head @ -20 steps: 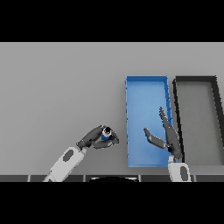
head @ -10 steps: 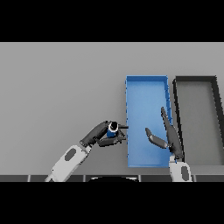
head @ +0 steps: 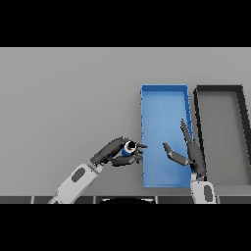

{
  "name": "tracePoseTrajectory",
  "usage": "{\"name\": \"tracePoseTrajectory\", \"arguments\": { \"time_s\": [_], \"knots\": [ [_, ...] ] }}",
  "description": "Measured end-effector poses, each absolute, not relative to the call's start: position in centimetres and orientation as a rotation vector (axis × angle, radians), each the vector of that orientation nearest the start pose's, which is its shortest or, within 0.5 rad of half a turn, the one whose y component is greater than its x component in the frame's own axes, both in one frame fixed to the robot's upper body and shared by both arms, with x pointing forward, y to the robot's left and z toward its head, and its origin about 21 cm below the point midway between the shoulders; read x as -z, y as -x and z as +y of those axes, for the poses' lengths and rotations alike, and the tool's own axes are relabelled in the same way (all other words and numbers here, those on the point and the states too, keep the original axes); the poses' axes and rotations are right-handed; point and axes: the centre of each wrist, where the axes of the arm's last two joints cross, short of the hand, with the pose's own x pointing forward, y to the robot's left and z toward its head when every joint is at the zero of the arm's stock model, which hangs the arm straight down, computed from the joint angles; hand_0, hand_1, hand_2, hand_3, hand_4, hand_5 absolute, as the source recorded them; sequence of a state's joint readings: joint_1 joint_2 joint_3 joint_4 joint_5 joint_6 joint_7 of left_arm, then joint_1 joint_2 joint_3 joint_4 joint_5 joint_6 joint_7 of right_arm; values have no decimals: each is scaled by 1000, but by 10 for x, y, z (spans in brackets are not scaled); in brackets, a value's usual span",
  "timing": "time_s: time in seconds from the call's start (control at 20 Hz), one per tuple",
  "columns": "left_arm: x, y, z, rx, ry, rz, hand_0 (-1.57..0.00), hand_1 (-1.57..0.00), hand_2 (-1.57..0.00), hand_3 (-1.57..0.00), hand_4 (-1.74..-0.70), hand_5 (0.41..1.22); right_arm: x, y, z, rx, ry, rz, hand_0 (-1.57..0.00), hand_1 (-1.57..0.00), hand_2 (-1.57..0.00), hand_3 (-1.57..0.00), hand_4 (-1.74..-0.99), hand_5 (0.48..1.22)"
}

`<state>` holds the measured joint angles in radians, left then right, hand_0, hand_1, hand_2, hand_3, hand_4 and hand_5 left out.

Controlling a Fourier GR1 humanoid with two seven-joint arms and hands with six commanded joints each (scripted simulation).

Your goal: Pick up the blue pipe and place it into the blue bin.

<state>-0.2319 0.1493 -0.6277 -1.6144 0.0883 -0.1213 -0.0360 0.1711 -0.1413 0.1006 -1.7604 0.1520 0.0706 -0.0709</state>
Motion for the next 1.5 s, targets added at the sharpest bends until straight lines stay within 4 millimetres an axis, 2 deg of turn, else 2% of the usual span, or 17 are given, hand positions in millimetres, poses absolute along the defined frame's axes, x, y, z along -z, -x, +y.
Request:
{"name": "tracePoseTrajectory", "arguments": {
  "time_s": [0.2,0.35,0.45,0.55,0.7,0.9,1.15,1.2,1.3,1.5],
  "knots": [
    [-41,-244,95,775,578,-1649,-1570,-1570,-1570,-1495,-1741,1220,-18,-208,-248,-305,35,-1667,1,1,1,1,-1196,622],
    [-41,-245,94,773,581,-1643,-1570,-1571,-1571,-1496,-1741,1220,-46,-214,-256,-308,-221,-1750,1,1,1,1,-1231,572],
    [-41,-245,96,776,579,-1647,-1571,-1571,-1571,-1494,-1741,1221,-70,-219,-264,-397,-334,-1762,1,1,1,1,-1282,537],
    [-42,-246,95,788,575,-1651,-1571,-1571,-1571,-1491,-1741,1221,-96,-222,-263,-521,-424,-1750,1,1,1,1,-1314,500],
    [-43,-246,94,797,587,-1661,-1571,-1571,-1571,-1487,-1741,1221,-129,-227,-247,-674,-517,-1726,1,1,1,1,-1306,502],
    [-46,-248,95,794,570,-1662,-1571,-1571,-1571,-1484,-1741,1221,-144,-237,-221,-861,-586,-1688,1,1,1,1,-1306,521],
    [-43,-247,97,805,614,-1665,-1571,-1571,-1571,-1516,-1741,1221,-154,-253,-185,-1008,-631,-1655,1,1,1,1,-1232,531],
    [-47,-246,97,805,631,-1676,-1571,-1571,-1571,-1525,-1741,1221,-154,-255,-176,-1027,-643,-1637,1,1,1,1,-1230,532],
    [-42,-245,92,809,638,-1647,-1571,-1571,-1571,-1536,-1741,1221,-156,-258,-164,-1063,-675,-1632,1,1,1,1,-1225,529],
    [-44,-246,97,833,605,-1675,-1571,-1571,-1571,-1535,-1737,1221,-161,-270,-143,-1098,-713,-1621,1,-12,-29,-2,-1222,506]
  ]
}}
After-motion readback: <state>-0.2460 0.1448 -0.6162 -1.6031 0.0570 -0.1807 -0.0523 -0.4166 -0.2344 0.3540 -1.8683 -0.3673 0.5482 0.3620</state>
